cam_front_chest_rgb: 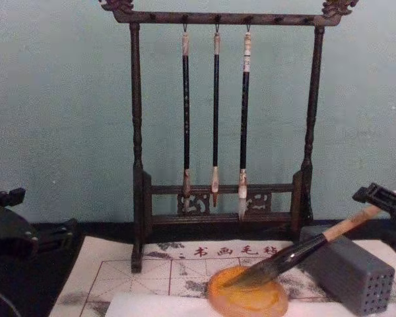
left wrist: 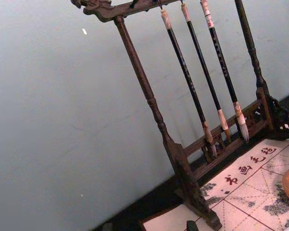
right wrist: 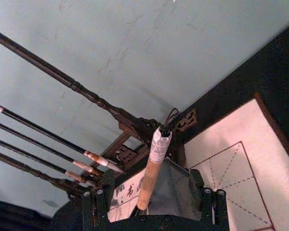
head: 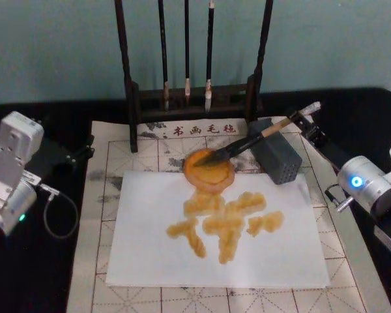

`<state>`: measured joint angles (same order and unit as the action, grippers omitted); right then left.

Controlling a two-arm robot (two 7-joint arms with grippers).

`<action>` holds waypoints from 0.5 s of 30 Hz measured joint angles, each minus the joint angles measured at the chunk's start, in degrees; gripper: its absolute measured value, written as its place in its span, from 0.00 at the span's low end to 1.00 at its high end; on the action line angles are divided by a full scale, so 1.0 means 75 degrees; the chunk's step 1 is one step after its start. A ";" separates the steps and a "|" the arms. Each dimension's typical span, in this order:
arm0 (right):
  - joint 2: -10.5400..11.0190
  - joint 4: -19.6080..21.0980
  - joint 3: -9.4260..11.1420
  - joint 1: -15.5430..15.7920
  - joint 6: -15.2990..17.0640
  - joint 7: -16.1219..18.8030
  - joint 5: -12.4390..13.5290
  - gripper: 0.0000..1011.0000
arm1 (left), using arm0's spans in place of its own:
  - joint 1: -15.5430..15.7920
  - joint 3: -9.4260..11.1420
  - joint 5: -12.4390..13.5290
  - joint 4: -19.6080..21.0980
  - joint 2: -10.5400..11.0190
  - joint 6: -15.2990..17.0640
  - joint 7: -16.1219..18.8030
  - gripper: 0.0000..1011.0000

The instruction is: Pick up the brush from the inkstone, write on the paper, then place the brush back to its original position.

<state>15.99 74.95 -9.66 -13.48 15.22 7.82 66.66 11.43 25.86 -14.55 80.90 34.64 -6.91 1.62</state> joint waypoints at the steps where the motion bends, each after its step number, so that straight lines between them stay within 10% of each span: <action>1: -0.0015 -0.0040 -0.0019 -0.0032 -0.0016 -0.0015 0.0009 0.99 | 0.0000 0.0000 0.0000 0.0000 0.0000 0.0000 0.0000 0.99; 15: -0.0074 -0.0371 -0.0250 -0.0353 -0.0224 -0.0066 0.0284 0.99 | 0.0000 0.0000 0.0000 0.0000 0.0000 0.0000 0.0000 0.99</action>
<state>15.43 72.16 -11.53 -16.12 13.54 7.32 68.79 11.43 25.86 -14.55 80.90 34.64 -6.91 1.62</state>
